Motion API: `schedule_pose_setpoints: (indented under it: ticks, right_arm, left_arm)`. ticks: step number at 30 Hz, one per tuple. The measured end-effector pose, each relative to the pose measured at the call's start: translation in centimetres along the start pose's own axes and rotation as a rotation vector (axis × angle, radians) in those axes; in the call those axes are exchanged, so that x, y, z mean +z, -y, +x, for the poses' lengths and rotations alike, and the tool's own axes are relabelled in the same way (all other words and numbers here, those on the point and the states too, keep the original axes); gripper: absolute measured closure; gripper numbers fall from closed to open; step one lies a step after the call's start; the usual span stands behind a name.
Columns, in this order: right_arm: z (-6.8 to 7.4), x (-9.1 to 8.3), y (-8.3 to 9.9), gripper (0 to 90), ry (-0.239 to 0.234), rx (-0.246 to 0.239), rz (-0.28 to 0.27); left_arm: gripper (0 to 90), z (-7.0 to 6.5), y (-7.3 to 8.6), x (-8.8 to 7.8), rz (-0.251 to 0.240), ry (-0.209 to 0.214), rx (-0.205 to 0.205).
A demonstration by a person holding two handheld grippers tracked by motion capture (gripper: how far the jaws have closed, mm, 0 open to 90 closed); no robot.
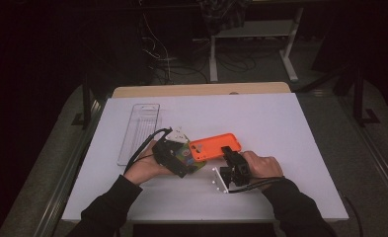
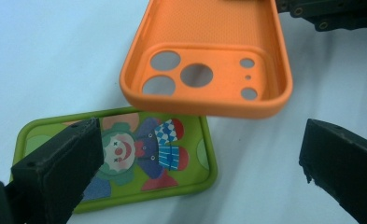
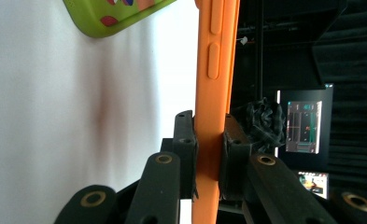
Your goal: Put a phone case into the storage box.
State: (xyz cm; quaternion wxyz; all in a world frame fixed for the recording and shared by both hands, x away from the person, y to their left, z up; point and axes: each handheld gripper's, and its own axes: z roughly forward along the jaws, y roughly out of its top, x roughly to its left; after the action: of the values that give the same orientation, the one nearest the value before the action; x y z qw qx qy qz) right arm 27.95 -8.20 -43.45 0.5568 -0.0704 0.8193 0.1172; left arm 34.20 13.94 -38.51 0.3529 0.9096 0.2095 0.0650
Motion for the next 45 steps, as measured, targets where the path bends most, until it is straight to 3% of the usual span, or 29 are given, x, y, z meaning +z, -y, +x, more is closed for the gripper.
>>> schedule_pose_setpoints:
  ticks: [4, 8, 13, 14, 20, 22, 24, 26, 28, 29, 31, 40, 43, 45]
  right_arm:
    - [-0.2, 0.1, 0.3, 78.3, -0.01, 0.036, -0.008]
    - [-0.5, -0.1, 0.5, 78.4, -0.032, 0.112, 0.005]
    - [-1.0, 0.1, 0.8, 78.4, -0.068, 0.172, -0.009]
    - [-1.1, 0.2, 1.0, 78.4, -0.076, 0.167, -0.012]
    - [-1.7, 0.2, 1.4, 78.4, -0.134, 0.319, -0.009]
    - [-1.9, 0.4, 1.5, 78.4, -0.16, 0.335, -0.019]
    - [-2.0, 0.4, 1.5, 78.4, -0.179, 0.411, -0.025]
    - [-2.2, 0.4, 1.7, 78.4, -0.2, 0.435, -0.024]
    - [-2.6, 0.3, 2.0, 78.4, -0.237, 0.495, -0.032]
    - [-2.6, 0.3, 2.0, 78.4, -0.237, 0.495, -0.032]
    - [-2.7, 0.2, 2.0, 78.4, -0.262, 0.603, -0.041]
    - [-3.3, 0.5, 2.5, 78.5, -0.366, 0.784, -0.089]
    - [-3.4, 0.7, 2.6, 78.5, -0.393, 0.812, -0.094]
    - [-3.5, 0.7, 2.8, 78.5, -0.408, 0.849, -0.093]
  left_arm:
    - [0.0, 0.0, 0.0, 0.1, 0.0, 0.0, -0.006]
    - [0.0, 0.1, 0.0, 0.0, -0.003, -0.004, -0.011]
    - [0.0, 0.2, 0.0, -0.1, -0.012, -0.012, -0.004]
    - [0.0, 0.2, 0.0, -0.1, -0.011, -0.013, -0.006]
    - [0.0, 0.2, 0.1, -0.2, -0.027, -0.007, -0.033]
    - [0.0, 0.2, 0.0, -0.2, -0.03, -0.003, -0.031]
    - [0.0, 0.3, 0.0, -0.1, -0.033, -0.005, -0.018]
    - [0.0, 0.4, 0.0, -0.2, -0.026, -0.008, -0.008]
    - [0.0, 0.4, 0.0, -0.2, -0.03, -0.018, -0.002]
    - [0.0, 0.4, 0.0, -0.2, -0.033, -0.02, -0.004]
    - [0.0, 0.4, 0.0, -0.2, -0.034, -0.02, 0.0]
    - [0.0, 0.4, 0.0, -0.2, -0.027, -0.018, -0.006]
    - [0.0, 0.6, 0.0, -0.4, -0.02, -0.023, 0.007]
    - [0.0, 0.5, 0.0, -0.3, -0.038, -0.017, -0.024]
